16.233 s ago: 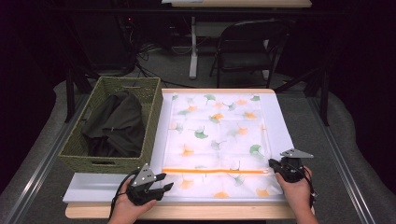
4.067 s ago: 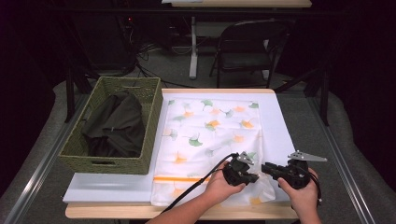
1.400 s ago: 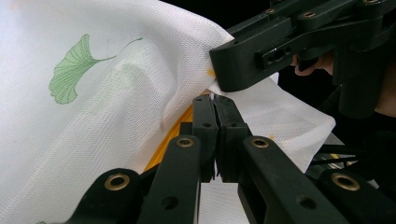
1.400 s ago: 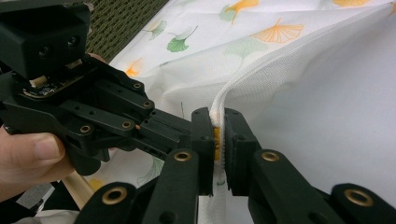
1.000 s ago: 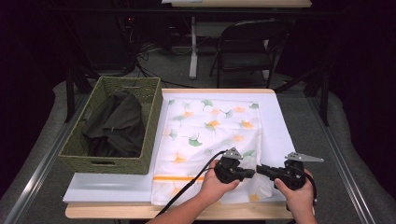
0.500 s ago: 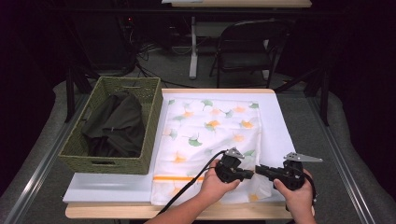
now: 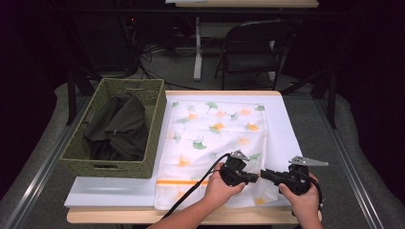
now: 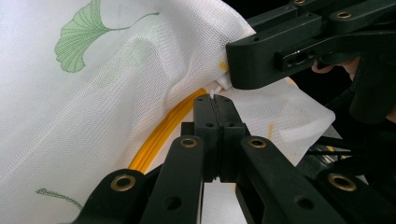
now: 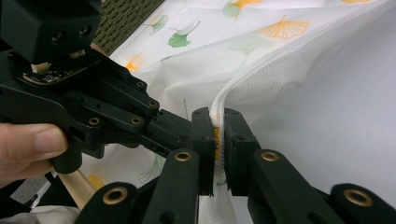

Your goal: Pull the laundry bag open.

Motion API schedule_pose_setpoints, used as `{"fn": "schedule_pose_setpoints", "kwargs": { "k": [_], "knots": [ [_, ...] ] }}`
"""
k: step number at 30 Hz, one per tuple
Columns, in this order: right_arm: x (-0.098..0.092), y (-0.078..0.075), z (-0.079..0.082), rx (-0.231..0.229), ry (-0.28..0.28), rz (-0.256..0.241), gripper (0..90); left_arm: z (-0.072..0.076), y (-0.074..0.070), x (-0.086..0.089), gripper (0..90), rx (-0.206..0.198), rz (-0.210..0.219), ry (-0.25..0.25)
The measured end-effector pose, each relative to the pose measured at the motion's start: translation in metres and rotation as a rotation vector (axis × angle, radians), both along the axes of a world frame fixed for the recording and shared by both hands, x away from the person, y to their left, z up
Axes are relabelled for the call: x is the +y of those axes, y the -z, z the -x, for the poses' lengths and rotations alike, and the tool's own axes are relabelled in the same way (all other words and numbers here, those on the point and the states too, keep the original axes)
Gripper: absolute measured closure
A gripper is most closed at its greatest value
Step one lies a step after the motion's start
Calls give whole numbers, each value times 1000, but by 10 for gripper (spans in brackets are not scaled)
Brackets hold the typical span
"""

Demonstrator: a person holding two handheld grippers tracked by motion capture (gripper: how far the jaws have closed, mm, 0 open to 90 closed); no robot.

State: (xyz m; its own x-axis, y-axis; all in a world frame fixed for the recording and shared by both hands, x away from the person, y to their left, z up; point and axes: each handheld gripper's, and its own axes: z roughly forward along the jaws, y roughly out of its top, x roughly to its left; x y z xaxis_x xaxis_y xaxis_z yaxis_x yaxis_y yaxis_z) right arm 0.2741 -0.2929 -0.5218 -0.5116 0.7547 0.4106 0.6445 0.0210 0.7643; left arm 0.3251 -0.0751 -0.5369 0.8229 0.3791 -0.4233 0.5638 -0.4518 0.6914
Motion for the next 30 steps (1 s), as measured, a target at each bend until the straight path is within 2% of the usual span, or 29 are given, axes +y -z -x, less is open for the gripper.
{"fn": "schedule_pose_setpoints", "kwargs": {
  "k": [8, 12, 19, 23, 30],
  "knots": [
    [-2, 0, 1, 2, 7, 1, 845, 0, 2, 2, 898, 17, -43, -17],
    [-4, -1, 2, 1, 15, 21, 845, 0, 3, 2, 898, 28, -49, -27],
    [-4, -1, 3, -3, 19, 37, 844, 2, 1, 4, 898, 15, -65, -33],
    [-5, -1, 3, -4, 21, 39, 844, 3, 0, 6, 897, 24, -58, -33],
    [-6, -2, 4, -8, 25, 49, 844, 1, 3, 11, 898, 48, -86, -45]
  ]
}}
